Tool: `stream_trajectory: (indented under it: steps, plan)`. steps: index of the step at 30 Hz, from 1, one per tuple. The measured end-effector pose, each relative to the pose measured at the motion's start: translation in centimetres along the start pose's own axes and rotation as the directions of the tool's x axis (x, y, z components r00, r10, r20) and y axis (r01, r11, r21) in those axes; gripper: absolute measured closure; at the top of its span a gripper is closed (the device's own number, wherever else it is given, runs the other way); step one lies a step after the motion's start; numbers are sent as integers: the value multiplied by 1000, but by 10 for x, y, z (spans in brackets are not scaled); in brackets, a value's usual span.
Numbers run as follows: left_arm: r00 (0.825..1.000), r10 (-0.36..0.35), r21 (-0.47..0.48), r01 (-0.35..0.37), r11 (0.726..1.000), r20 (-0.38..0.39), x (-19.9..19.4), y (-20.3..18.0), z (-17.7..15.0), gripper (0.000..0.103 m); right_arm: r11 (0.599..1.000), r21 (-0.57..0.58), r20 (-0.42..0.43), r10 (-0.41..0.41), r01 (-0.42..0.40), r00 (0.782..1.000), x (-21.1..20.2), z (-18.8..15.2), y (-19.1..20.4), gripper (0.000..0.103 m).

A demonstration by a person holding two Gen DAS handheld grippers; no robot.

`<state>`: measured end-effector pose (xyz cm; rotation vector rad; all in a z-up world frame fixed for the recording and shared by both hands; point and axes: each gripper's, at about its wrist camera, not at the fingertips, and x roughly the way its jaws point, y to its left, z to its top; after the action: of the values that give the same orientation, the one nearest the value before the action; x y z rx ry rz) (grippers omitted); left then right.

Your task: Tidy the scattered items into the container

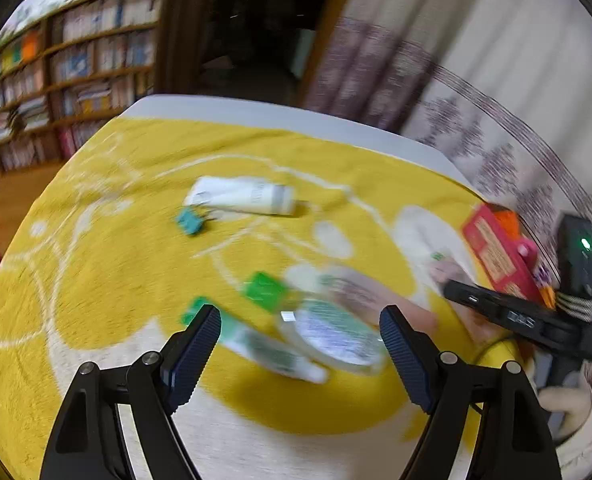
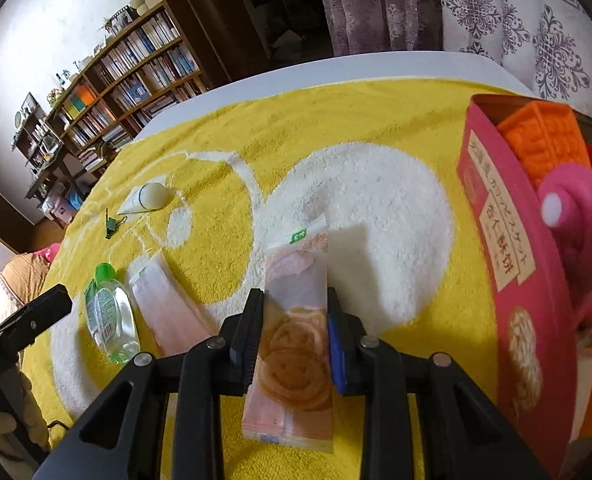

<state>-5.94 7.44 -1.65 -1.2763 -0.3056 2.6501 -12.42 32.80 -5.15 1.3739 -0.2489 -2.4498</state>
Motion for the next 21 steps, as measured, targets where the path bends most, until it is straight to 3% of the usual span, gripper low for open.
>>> stream_trajectory:
  steps: [3, 8, 18, 21]
  plan:
    - [1000, 8, 22, -8, 1000, -7, -1, -12, -4, 20, 1000, -5, 7, 6, -6, 1000, -1, -2, 0, 71]
    - [998, 31, -44, -34, 998, -60, 8, -1, -16, 20, 1000, 6, 8, 25, -25, 1000, -3, -3, -3, 71]
    - [987, 143, -51, -147, 988, -78, 10, 19, -30, 20, 999, 16, 6, 36, -37, 999, -5, -6, -5, 71]
    - [984, 161, -5, -161, 987, -74, 19, 14, -24, 20, 999, 16, 6, 37, -37, 999, -5, -5, -5, 71]
